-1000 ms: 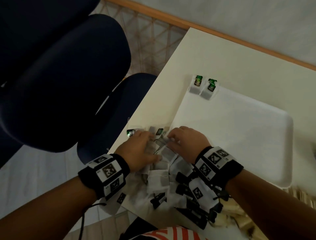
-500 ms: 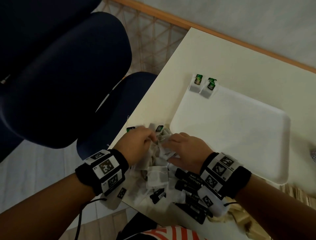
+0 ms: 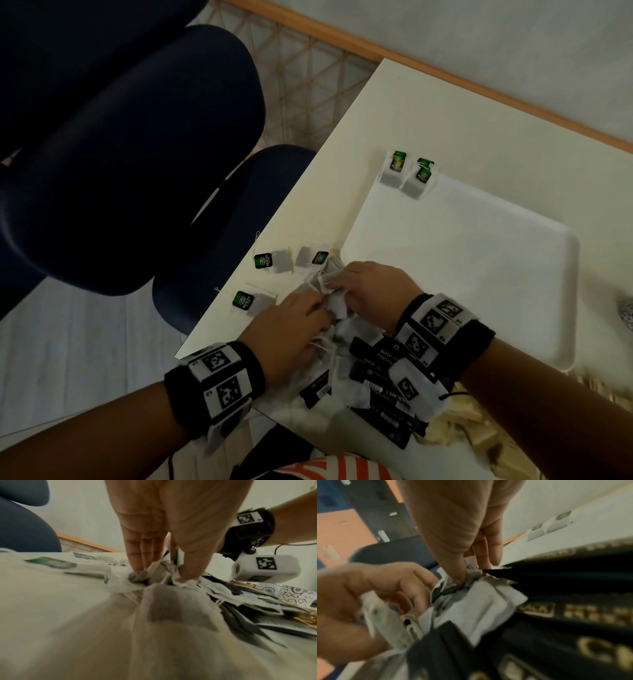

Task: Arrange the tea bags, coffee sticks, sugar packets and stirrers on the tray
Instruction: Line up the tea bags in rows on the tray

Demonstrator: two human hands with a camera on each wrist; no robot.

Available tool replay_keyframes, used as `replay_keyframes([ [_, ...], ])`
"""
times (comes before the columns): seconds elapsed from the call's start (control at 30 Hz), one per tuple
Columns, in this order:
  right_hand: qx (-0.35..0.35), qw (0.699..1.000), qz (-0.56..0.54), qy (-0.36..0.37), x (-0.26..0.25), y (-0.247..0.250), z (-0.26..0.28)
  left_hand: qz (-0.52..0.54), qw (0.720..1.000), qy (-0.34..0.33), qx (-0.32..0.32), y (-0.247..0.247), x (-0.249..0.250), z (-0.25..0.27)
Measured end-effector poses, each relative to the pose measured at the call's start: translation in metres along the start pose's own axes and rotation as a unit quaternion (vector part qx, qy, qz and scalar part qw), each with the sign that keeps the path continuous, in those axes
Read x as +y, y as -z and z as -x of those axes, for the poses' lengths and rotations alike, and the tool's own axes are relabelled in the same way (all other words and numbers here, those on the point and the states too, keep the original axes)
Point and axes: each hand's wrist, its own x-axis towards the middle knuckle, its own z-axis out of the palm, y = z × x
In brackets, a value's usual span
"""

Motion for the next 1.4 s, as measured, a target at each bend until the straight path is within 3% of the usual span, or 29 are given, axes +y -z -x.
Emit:
replay_keyframes([
  [0.1,0.019,0.995,-0.087,-0.037,0.007,0.008,0.007,0.057,0.997,0.045,-0.024,0.002,-0.007,-0.005],
  [0.23,0.037,0.974,-0.184,-0.122,0.021,0.018,0.014,0.202,0.972,0.119,0.026,0.013,-0.018,-0.011],
  [0.3,0.057,0.953,-0.256,-0.154,0.024,0.026,0.018,0.26,0.954,0.141,0.04,0.021,-0.019,-0.016],
  [0.4,0.087,0.894,-0.403,-0.177,0.025,0.038,0.024,0.331,0.926,0.169,0.071,0.033,-0.017,-0.028],
  [0.6,0.005,0.831,-0.541,-0.129,0.02,0.046,0.03,0.463,0.85,0.23,0.096,0.045,-0.011,-0.051],
  [0.7,-0.007,0.837,-0.531,-0.133,0.017,0.039,0.026,0.547,0.803,0.225,0.073,0.05,-0.002,-0.056],
  [0.83,0.059,0.84,-0.513,-0.168,0.02,0.029,0.019,0.577,0.784,0.223,0.042,0.054,0.006,-0.058],
  [1.0,0.108,0.833,-0.509,-0.186,0.024,0.024,0.015,0.645,0.729,0.227,0.023,0.059,0.013,-0.064],
  [1.17,0.117,0.826,-0.52,-0.184,0.025,0.027,0.013,0.592,0.777,0.214,0.032,0.052,0.012,-0.07],
  [1.4,0.162,0.918,-0.345,-0.111,0.033,0.05,0.016,0.406,0.895,0.186,0.005,0.054,0.007,-0.088],
])
